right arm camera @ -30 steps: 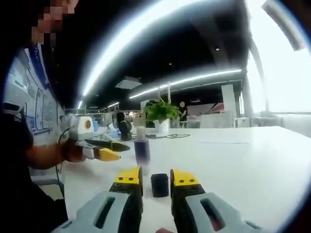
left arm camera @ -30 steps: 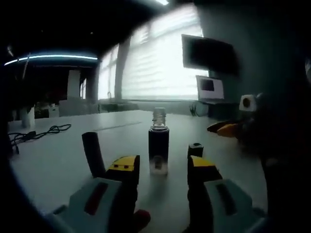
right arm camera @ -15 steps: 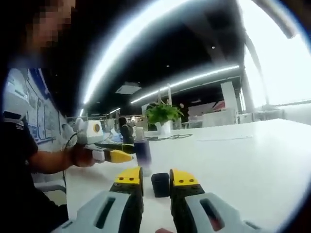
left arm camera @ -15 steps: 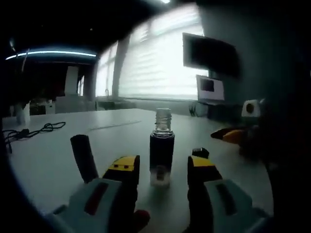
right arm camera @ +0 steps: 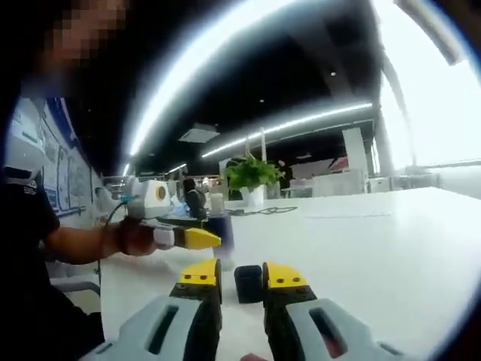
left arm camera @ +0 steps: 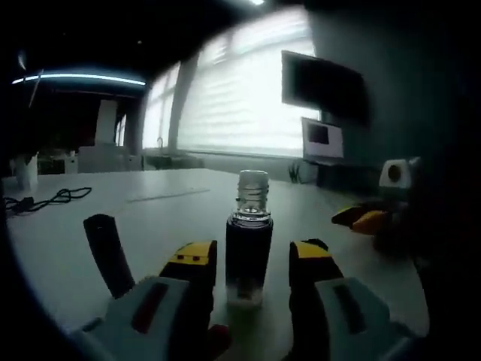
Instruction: Pick up cosmetic bottle twist off cap place on table pick up cap screw tight cap place on table
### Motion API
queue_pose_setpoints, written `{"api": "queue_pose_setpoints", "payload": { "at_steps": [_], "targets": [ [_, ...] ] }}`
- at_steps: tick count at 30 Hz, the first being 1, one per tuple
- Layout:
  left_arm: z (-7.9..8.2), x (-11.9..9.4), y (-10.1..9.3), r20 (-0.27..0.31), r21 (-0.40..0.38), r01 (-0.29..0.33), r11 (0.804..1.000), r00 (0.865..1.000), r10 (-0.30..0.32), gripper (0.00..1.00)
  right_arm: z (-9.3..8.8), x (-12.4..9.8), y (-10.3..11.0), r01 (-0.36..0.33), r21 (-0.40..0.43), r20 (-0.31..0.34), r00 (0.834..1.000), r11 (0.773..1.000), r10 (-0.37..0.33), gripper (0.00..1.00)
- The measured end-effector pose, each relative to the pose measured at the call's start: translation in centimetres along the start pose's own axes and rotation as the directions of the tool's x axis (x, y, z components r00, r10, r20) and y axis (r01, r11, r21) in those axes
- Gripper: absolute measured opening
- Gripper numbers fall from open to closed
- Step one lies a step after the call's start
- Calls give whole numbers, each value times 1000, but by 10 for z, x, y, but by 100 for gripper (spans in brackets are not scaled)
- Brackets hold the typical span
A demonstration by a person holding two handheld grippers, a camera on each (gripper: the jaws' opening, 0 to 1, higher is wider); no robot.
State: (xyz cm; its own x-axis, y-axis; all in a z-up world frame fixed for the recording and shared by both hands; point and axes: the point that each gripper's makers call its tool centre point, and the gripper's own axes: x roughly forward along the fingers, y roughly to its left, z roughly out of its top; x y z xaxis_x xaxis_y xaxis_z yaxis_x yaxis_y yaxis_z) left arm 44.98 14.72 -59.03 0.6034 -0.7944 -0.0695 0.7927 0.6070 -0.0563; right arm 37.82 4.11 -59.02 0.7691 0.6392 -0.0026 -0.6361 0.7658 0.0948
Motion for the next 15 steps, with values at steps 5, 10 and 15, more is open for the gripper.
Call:
{"api": "queue_pose_setpoints", "payload": {
  "at_steps": [5, 10, 15],
  "targets": [
    [3, 4, 0, 23, -17, 13, 1000, 1000, -12, 25, 0, 0, 1, -1, 0, -1, 1000, 1000, 1, 16],
    [3, 8, -3, 21, -12, 25, 1000, 999, -25, 26, -1, 0, 1, 2, -6, -3, 1000, 1000, -2, 16],
    [3, 13, -2, 27, -7, 30, 1000, 999, -30, 25, 0, 0, 1, 0, -5, -2, 1000, 1000, 0, 16]
  ]
}}
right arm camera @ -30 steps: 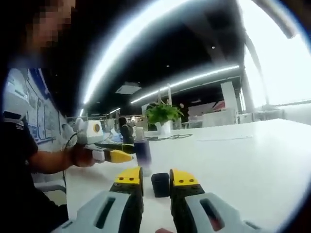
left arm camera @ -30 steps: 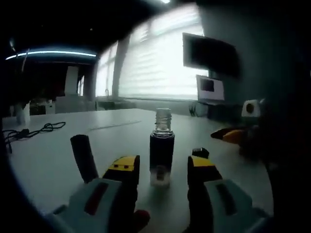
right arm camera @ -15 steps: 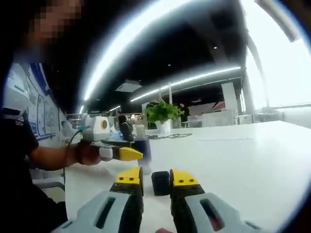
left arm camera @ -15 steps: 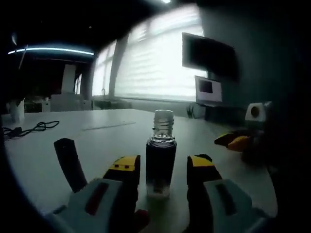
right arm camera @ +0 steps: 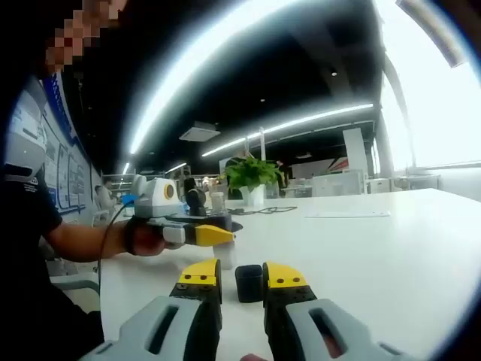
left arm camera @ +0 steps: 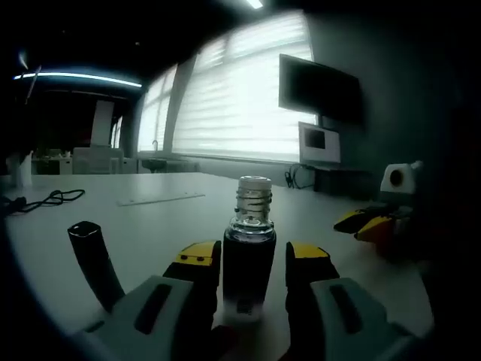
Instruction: Pick up cosmetic bottle twist off cap place on table pick up cap screw tight cap place on table
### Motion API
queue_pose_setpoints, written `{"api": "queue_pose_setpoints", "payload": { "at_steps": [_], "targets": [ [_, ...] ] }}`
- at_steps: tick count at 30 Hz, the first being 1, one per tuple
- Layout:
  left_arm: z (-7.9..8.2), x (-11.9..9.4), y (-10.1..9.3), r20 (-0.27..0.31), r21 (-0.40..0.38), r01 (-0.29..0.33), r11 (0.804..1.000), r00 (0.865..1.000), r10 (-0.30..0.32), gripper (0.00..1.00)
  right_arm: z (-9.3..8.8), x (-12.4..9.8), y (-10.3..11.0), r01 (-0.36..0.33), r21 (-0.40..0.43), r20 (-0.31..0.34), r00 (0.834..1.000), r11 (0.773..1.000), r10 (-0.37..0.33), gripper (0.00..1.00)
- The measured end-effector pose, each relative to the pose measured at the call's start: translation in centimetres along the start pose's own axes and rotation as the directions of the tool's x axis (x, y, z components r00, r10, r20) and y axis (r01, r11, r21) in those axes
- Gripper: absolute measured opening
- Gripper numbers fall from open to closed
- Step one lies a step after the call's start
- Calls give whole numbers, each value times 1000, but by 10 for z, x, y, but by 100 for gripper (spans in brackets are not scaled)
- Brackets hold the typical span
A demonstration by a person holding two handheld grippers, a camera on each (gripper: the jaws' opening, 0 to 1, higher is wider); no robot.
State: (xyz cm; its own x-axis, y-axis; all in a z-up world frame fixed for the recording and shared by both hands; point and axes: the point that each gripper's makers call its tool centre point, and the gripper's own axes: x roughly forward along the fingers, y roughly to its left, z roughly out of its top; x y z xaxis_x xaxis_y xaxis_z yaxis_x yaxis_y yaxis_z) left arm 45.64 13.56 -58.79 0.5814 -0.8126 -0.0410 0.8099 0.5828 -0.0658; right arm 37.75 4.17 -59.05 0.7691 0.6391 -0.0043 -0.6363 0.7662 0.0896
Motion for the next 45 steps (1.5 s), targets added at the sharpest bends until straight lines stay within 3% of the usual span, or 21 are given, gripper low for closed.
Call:
{"api": "queue_pose_setpoints", "payload": {
  "at_steps": [12, 27, 42, 45],
  "targets": [
    [-3, 3, 6, 14, 2, -13, 1000, 1000, 13, 16, -2, 1, -1, 3, -3, -8, 1000, 1000, -3, 15],
    [-1, -1, -1, 23, 131, -8, 991, 1000, 5, 14, -3, 1, -3, 18, -5, -11, 1000, 1000, -18, 15],
    [3, -10, -3, 29, 24, 13, 1000, 999, -14, 14, -4, 4, -2, 48, -25, -37, 998, 999, -49, 10],
    [4, -12, -2, 31, 18, 15, 1000, 999, -16, 14, -6, 8, -1, 71, -96, -72, 994, 993, -78, 12]
  ]
}}
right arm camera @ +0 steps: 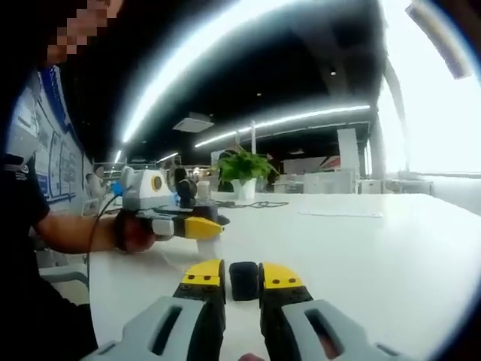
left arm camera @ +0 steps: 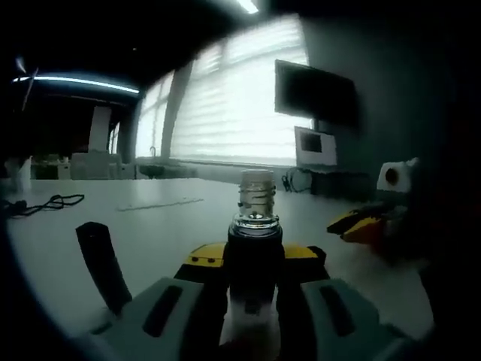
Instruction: Pick up cosmetic bottle twist off cap place on table pick up cap screw tight cap place on table
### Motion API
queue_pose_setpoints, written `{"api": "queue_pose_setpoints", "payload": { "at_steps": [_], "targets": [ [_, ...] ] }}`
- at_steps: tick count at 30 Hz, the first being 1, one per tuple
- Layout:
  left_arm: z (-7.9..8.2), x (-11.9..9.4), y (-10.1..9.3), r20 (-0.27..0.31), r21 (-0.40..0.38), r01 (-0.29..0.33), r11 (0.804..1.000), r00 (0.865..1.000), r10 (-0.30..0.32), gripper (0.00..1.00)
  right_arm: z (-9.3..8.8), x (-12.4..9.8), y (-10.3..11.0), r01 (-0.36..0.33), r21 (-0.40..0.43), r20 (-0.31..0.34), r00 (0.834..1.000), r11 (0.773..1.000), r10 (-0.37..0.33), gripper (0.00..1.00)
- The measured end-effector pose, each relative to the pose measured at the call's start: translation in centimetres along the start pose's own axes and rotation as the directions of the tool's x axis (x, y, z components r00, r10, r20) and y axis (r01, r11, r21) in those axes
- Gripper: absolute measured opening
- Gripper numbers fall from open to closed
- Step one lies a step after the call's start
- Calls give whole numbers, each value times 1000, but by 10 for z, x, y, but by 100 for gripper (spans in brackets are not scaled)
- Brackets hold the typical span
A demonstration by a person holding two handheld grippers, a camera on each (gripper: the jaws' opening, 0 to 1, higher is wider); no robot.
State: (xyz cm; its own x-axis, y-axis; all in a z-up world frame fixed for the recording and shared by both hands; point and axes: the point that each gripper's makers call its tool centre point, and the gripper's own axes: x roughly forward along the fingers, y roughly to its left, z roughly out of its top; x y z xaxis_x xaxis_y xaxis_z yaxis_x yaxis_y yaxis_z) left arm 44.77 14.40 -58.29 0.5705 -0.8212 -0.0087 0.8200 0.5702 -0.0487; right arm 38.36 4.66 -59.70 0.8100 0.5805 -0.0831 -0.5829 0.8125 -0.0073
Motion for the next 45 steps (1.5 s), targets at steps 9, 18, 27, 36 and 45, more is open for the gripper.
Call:
{"api": "queue_pose_setpoints", "payload": {
  "at_steps": [9, 18, 27, 36, 45],
  "targets": [
    [1, -4, 7, 0, -12, -27, 1000, 1000, 27, 14, -9, 22, 11, 28, -118, -67, 997, 993, -36, 22],
    [4, -5, 4, 9, -16, -9, 1000, 1000, 9, 14, -16, 36, 8, 8, -91, -107, 994, 996, -18, 25],
    [3, -4, 5, 5, -9, -12, 1000, 1000, 13, 14, -20, 49, 7, -17, -91, -142, 990, 996, 4, 24],
    [2, -4, 4, 2, -4, -8, 1000, 1000, 8, 14, -27, 53, 7, -33, -70, -168, 986, 997, 21, 24],
    [1, -3, 3, -3, 1, -7, 1000, 1000, 7, 14, -29, 54, 5, -32, -85, -170, 985, 996, 17, 17]
  ]
}}
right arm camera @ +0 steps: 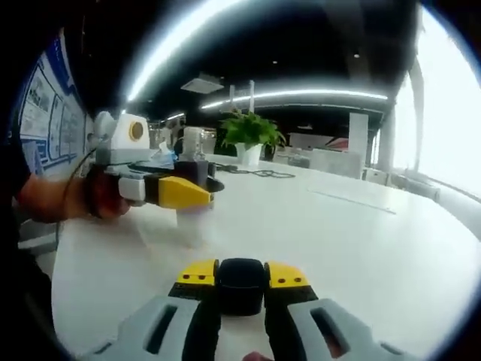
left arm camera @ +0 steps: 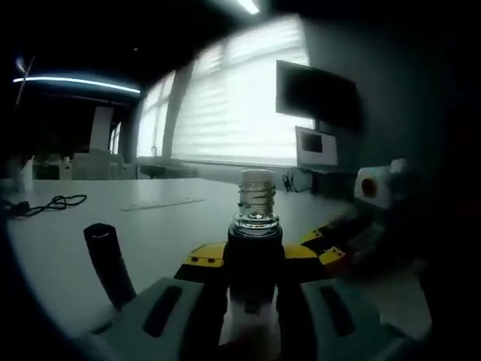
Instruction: Pick up cosmetic bottle twist off cap place on table pick up cap screw tight cap place on table
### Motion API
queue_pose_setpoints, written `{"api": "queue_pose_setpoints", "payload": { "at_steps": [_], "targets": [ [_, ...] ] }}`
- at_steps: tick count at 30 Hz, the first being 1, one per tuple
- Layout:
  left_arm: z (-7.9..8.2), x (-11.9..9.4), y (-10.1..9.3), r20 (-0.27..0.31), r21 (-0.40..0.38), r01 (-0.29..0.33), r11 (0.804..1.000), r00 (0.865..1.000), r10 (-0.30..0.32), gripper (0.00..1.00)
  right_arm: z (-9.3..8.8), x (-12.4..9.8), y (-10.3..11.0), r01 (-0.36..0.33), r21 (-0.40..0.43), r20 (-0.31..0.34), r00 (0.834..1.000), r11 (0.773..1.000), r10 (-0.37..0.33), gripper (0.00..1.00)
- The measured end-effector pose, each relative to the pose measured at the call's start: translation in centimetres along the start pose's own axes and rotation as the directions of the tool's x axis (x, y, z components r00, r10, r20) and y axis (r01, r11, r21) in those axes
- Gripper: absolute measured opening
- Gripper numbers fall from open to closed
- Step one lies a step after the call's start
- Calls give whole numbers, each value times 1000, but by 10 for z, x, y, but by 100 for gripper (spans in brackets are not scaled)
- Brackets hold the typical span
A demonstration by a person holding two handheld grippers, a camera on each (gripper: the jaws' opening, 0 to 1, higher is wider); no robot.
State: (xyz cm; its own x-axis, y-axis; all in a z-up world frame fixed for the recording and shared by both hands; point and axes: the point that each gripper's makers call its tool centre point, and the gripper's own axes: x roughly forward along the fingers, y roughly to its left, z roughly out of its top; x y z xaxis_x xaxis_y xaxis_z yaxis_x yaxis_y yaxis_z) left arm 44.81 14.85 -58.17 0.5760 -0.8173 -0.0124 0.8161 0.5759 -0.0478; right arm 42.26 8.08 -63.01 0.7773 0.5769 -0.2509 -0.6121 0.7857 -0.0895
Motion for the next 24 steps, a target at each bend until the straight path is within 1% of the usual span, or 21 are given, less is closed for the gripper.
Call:
{"api": "queue_pose_setpoints", "payload": {
  "at_steps": [5, 8, 12, 20, 22, 24],
  "targets": [
    [1, 1, -2, 4, 0, 6, 1000, 1000, -6, 14, 0, -2, 0, 12, -15, 4, 1000, 1000, -12, 16],
    [-1, 1, -1, -3, -2, 1, 1000, 1000, -2, 14, 1, -2, -1, 17, -27, 6, 1000, 999, -17, 16],
    [0, 0, -2, -2, 2, 4, 1000, 1000, -4, 14, 1, -3, 1, 10, -42, 6, 1000, 999, -9, 16],
    [-2, 0, -5, -9, 5, 15, 1000, 1000, -14, 14, 0, -5, 1, 8, -33, 2, 1000, 999, -8, 16],
    [-2, -1, -5, -15, 12, 17, 1000, 1000, -17, 14, 0, -6, 2, 5, -35, 6, 1000, 999, -4, 16],
    [0, -3, -7, -4, 1, 31, 1000, 1000, -31, 14, 2, -7, 2, -3, -30, 19, 1000, 1000, 3, 16]
  ]
}}
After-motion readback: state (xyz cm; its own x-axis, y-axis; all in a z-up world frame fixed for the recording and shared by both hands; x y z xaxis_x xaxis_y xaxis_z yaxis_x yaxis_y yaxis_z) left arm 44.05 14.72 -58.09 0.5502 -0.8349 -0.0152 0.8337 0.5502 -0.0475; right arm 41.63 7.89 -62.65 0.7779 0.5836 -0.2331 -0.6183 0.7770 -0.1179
